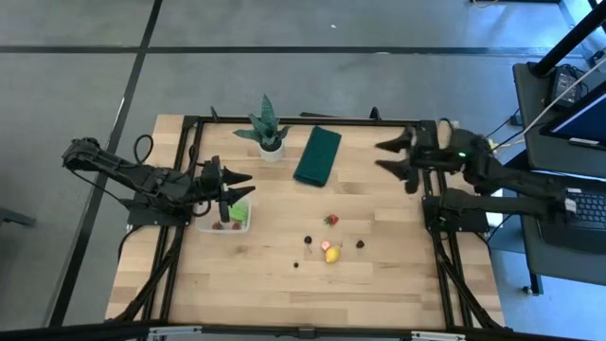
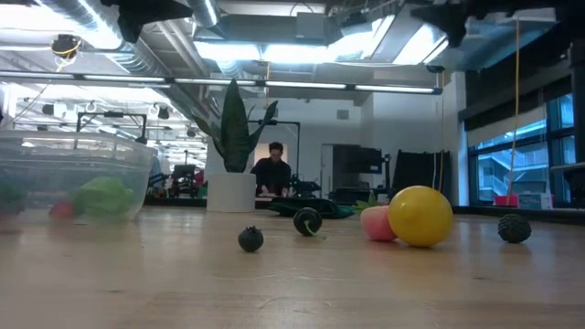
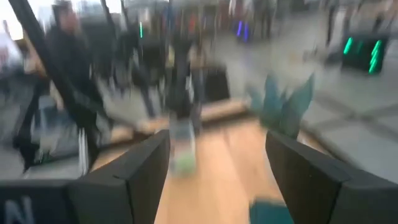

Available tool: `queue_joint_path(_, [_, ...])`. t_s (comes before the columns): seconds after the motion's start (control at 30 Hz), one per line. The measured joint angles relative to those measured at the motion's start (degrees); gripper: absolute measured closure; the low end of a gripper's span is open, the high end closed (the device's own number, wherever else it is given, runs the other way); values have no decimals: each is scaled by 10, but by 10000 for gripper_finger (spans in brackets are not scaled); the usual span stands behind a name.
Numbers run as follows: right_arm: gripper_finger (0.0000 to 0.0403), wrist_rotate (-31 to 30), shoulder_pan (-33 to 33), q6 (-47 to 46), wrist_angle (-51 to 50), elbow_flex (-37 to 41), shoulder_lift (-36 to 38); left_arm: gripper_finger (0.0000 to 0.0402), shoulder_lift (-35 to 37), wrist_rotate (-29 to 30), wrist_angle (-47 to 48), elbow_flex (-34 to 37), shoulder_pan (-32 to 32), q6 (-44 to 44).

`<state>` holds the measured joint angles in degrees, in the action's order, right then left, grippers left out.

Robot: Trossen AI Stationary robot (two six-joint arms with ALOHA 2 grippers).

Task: Pick and placing Produce into tupperware
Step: Put the strawberry into the transparent bin

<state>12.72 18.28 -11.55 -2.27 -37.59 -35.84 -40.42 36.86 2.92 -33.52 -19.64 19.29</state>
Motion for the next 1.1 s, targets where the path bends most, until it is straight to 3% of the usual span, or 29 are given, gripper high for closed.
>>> queue_joint_path(0.13, [136, 5, -31, 42, -87, -59, -88, 255, 0, 0, 0, 0, 0, 0])
queue_joint_path(0.3, [136, 4, -90, 125, -112, -114, -181, 256, 0, 0, 1, 0, 0, -4])
queue_joint_path(0.47, [136, -47, -134, 162, -151, -160, -261, 250, 0, 0, 7, 0, 0, -5])
queue_joint_path(0.77, [136, -72, -172, 145, -186, -170, -373, 258, 0, 0, 23, 0, 0, -5])
queue_joint_path(1.1, [136, -72, -216, 141, -193, -170, -447, 269, 0, 0, 43, 0, 0, -5])
